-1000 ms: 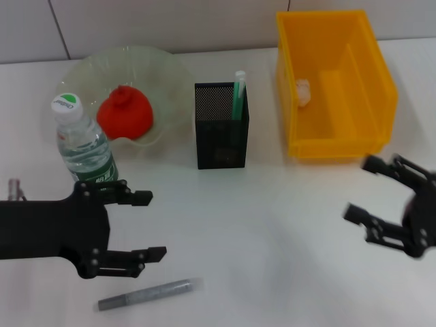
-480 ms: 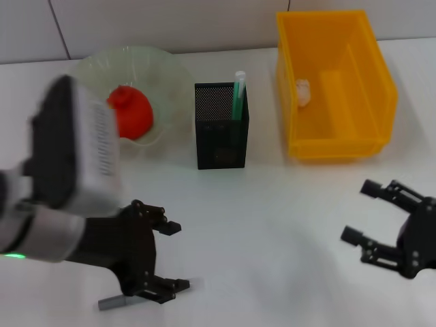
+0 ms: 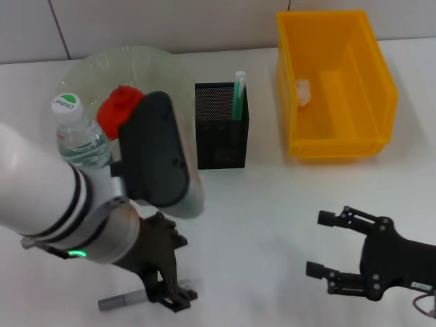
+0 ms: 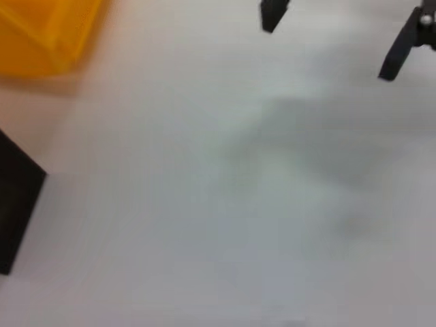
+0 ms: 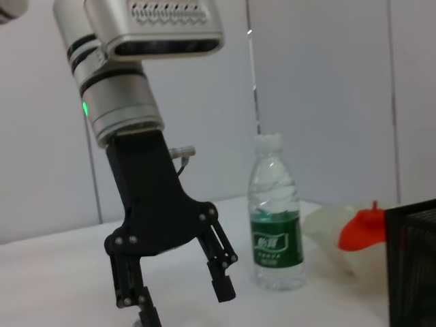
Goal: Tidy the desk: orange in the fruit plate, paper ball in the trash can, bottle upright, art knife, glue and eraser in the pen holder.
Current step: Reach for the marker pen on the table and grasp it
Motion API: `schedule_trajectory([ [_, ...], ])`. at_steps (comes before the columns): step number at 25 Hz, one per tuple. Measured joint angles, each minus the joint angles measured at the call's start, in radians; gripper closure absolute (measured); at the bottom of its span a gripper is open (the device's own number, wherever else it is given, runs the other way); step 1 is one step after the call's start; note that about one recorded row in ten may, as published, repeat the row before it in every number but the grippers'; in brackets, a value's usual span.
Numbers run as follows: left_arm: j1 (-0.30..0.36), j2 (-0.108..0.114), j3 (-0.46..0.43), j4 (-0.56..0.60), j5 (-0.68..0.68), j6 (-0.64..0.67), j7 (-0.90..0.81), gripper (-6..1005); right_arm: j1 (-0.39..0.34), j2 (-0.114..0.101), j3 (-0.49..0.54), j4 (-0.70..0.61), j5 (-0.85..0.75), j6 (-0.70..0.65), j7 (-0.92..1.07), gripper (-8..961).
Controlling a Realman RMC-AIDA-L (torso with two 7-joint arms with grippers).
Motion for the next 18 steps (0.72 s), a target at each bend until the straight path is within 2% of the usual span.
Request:
schedule_trajectory([
  [7, -0.028, -0.004, 0.069, -0.024, 0.058, 0.007, -0.094, 215, 0.034, 0.002, 0.000, -0.010, -0.035, 0.014, 0.030, 119],
  [18, -0.032, -0.006, 0.093, -0.031, 0.064, 0.002, -0.119, 216, 0.052, 0.008, -0.003, -0.006, -0.052, 0.051, 0.043, 119],
])
